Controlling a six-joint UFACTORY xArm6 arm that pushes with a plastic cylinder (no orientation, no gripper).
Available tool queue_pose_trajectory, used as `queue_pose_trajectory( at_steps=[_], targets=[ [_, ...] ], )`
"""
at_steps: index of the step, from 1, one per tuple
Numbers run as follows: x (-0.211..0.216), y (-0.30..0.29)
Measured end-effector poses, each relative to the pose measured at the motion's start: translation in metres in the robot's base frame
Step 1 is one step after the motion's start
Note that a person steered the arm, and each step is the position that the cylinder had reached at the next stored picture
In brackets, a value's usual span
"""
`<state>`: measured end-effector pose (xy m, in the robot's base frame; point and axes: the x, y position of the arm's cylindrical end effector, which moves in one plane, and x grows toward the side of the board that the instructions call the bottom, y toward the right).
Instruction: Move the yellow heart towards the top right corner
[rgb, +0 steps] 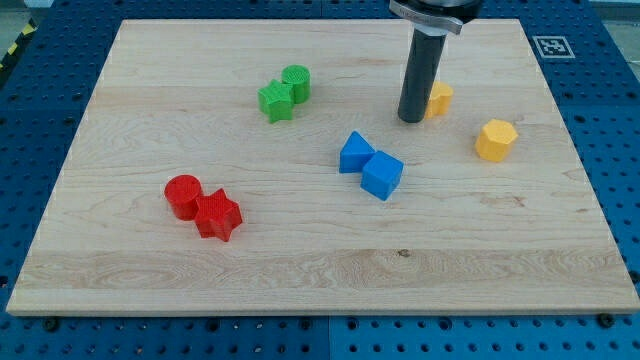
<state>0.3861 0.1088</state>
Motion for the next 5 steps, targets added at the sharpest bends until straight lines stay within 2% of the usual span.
queue_pose_trajectory(
  at_steps=[5],
  targets=[
    [-0.002,0.009]
  ],
)
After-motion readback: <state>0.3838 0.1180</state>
